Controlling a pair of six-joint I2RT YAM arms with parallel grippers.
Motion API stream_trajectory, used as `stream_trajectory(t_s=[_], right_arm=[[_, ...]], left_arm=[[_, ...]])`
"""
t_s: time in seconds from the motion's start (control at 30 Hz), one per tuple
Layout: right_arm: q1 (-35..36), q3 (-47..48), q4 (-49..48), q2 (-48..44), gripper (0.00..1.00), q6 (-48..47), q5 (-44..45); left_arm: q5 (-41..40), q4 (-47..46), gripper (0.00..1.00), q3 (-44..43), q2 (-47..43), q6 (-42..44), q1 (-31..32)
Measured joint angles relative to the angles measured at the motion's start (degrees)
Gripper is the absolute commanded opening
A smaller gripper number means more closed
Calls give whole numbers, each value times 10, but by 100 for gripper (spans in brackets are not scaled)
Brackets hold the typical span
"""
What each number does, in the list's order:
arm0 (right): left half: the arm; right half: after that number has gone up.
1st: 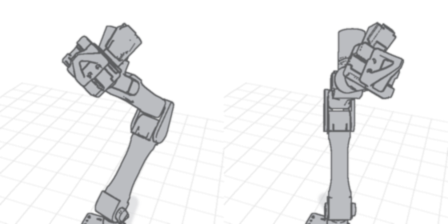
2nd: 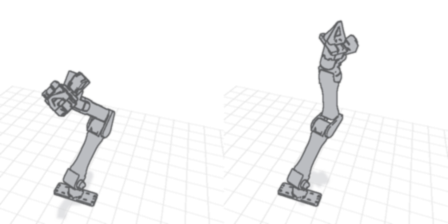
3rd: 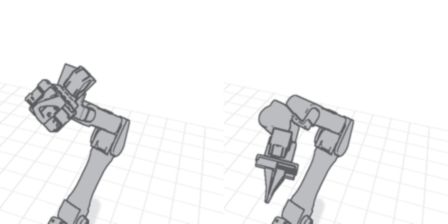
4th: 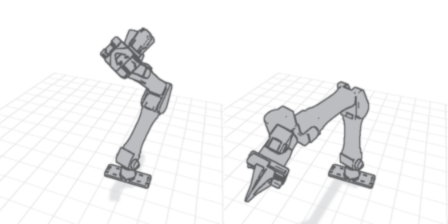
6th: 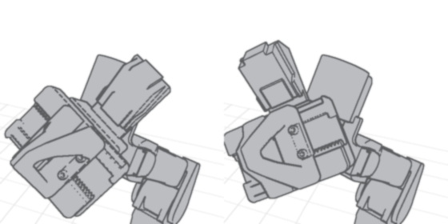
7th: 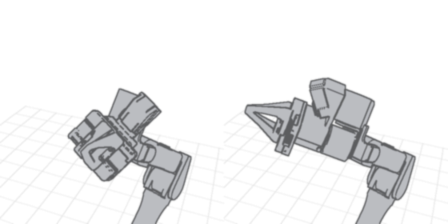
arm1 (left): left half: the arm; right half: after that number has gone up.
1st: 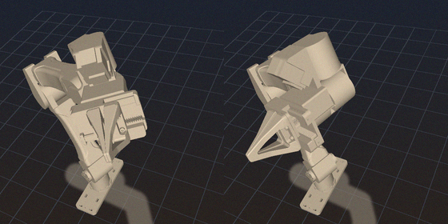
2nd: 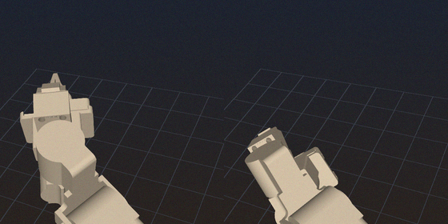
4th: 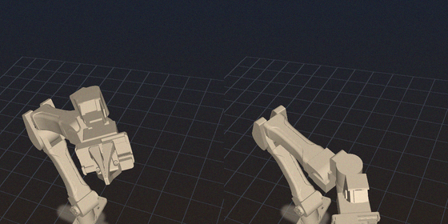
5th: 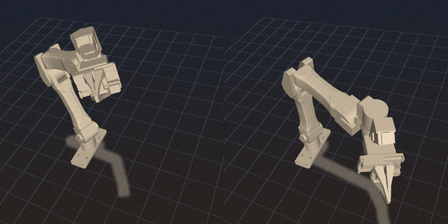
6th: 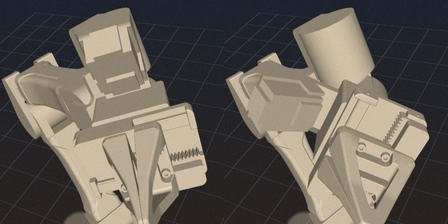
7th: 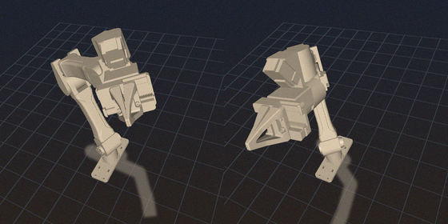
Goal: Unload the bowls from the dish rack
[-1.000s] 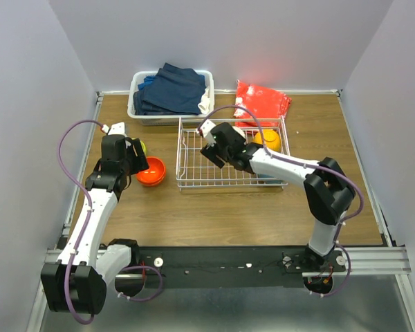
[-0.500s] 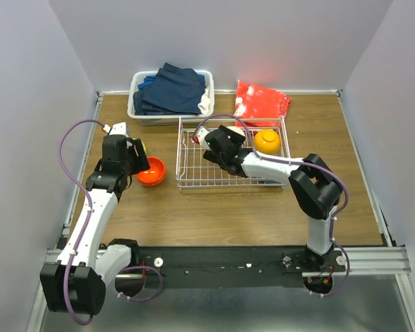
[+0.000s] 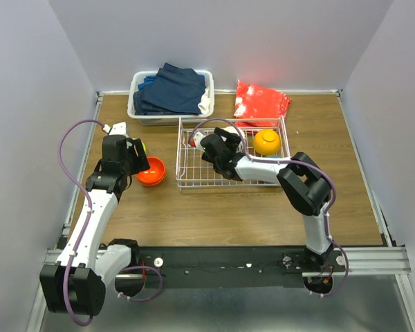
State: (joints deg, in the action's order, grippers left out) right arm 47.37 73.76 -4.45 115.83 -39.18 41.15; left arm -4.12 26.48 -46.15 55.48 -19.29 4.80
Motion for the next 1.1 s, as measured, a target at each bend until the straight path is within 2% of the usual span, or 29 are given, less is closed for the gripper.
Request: stream_trajectory(t_s=[0.1, 0.43, 0.63, 1.1], right_arm=[[2, -2, -20, 6, 87, -8, 13], [11, -17, -58, 7, 53, -26, 28], [12, -26, -58, -8, 40, -12, 24], [13, -27, 0, -107, 28, 114, -34]], left_arm=[[0, 0, 75, 0, 0, 0, 2], [0, 0, 75, 0, -1, 0, 2], [0, 0, 75, 0, -1, 0, 2], [4, 0, 75, 1, -7, 0, 2]])
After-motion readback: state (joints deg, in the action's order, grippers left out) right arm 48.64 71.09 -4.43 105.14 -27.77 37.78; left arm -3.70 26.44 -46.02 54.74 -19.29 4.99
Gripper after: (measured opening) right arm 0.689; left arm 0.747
